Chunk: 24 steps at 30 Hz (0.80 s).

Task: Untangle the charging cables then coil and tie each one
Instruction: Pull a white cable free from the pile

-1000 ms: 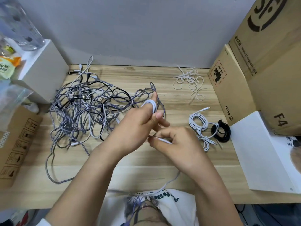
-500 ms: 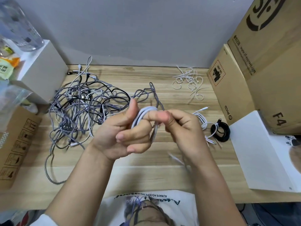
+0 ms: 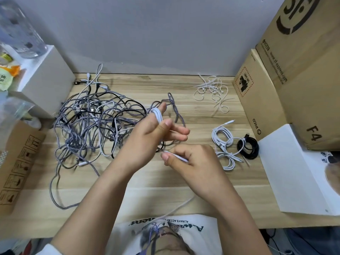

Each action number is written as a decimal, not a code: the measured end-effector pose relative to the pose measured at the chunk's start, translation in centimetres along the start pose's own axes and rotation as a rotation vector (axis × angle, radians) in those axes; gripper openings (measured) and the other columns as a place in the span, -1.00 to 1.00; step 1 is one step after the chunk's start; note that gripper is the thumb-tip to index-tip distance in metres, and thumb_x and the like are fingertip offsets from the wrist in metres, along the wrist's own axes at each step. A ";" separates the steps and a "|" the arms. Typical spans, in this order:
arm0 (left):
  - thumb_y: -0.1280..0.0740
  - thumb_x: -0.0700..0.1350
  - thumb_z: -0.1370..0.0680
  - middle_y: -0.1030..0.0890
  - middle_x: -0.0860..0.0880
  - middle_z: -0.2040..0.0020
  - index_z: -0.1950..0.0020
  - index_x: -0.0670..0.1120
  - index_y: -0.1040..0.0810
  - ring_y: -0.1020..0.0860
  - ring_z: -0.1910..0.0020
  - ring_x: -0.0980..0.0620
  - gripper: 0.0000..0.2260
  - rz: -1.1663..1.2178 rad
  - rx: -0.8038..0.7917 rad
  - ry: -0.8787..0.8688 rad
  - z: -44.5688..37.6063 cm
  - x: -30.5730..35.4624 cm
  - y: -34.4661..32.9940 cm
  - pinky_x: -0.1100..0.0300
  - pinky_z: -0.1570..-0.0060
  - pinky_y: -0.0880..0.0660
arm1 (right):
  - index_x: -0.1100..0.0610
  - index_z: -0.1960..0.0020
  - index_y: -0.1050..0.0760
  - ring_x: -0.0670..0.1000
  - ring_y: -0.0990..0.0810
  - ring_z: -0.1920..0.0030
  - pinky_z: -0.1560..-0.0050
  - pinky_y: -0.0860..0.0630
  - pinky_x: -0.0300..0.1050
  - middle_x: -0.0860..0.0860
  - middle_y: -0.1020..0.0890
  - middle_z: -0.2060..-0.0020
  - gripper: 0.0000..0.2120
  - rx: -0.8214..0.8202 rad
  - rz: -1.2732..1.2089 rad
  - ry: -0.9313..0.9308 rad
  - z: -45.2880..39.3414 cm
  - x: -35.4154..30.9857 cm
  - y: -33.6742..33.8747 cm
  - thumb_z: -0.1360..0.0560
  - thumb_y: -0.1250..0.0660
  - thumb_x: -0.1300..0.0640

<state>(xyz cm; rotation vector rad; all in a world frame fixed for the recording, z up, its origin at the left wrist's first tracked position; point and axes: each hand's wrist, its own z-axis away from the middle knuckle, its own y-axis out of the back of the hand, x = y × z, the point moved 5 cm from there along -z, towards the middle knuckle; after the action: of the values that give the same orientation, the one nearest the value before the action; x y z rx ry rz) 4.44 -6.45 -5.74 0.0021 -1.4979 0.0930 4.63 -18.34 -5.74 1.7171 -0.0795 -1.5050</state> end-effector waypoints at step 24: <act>-0.17 -0.17 -0.60 -0.48 -0.10 0.35 -0.38 -0.39 -0.26 -0.42 0.47 0.05 -0.58 1.062 -0.250 -0.002 0.1 3.2 0.2 0.15 0.06 -0.52 | 0.07 0.18 -0.61 -0.13 -0.35 0.44 0.34 -0.30 -0.18 -0.06 -0.41 0.52 -0.68 -0.013 -0.212 0.019 -0.6 0.2 -0.6 -0.46 -0.20 -0.13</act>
<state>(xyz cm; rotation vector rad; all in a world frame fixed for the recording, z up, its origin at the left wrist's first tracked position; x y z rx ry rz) 4.59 -6.02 -2.52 -0.9946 -1.3619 0.7515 4.92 -17.68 -6.30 1.7737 0.1260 -1.6374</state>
